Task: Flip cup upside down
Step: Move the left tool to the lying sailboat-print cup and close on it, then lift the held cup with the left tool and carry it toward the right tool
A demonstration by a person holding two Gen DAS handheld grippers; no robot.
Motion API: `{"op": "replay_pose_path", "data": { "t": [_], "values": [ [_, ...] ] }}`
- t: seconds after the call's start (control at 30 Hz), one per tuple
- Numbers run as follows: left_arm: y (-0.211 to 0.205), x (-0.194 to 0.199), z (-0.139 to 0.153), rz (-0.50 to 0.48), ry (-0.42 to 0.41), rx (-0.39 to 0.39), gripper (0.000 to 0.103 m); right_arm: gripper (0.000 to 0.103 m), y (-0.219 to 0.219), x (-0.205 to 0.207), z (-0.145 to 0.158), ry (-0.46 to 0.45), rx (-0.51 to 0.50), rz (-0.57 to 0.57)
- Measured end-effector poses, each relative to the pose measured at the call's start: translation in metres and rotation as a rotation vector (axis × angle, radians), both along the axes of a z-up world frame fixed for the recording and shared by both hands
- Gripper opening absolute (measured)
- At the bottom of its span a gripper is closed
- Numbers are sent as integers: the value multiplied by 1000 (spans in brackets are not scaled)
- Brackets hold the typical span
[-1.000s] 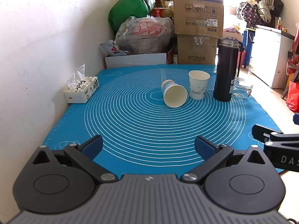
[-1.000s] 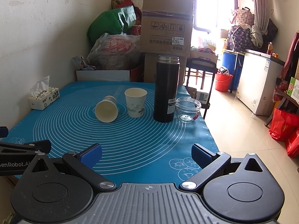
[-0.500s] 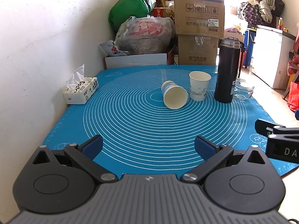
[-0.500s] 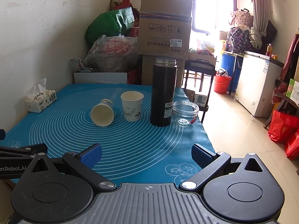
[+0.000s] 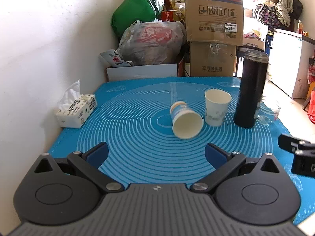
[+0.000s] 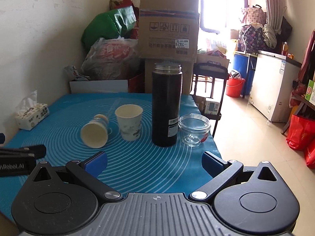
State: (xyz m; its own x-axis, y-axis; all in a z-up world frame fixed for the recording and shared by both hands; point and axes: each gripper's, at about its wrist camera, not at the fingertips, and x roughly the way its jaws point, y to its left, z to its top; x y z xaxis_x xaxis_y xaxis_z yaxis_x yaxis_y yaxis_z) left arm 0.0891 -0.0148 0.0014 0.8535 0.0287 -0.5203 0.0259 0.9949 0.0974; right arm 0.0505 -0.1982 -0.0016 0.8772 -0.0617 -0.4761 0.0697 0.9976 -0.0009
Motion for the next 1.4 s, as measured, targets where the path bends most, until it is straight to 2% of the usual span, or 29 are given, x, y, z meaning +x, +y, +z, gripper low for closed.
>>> {"op": "replay_pose_path", "data": {
  "t": [0.2,0.37,0.57,0.93,1.07,1.13,1.17,1.2,1.3,1.4],
  "values": [
    [-8,48,-3,3,13,-25,103,103,-13,43,-10,39,27,-5],
    [-23,85,-7,-11,19,-13,103,103,-20,74,-20,44,-7,-20],
    [-43,122,-18,-27,31,11,103,103,-27,103,-29,58,1,-16],
    [-50,166,-43,-19,118,8,102,103,-35,122,-40,69,24,-13],
    [-46,177,-49,-15,168,-19,101,103,-34,123,-42,71,25,-8],
    [-44,182,-51,-11,184,-32,95,103,-33,123,-41,71,25,-5],
    [-43,185,-53,-13,198,-38,80,103,-33,123,-41,70,24,-3],
    [-42,188,-55,-23,219,-47,75,103,-32,122,-41,70,22,-2],
    [-39,192,-57,-39,256,-88,70,103,-32,121,-41,72,22,-1],
    [-39,192,-57,-45,253,-81,66,103,-32,122,-41,75,25,-4]
  ]
}}
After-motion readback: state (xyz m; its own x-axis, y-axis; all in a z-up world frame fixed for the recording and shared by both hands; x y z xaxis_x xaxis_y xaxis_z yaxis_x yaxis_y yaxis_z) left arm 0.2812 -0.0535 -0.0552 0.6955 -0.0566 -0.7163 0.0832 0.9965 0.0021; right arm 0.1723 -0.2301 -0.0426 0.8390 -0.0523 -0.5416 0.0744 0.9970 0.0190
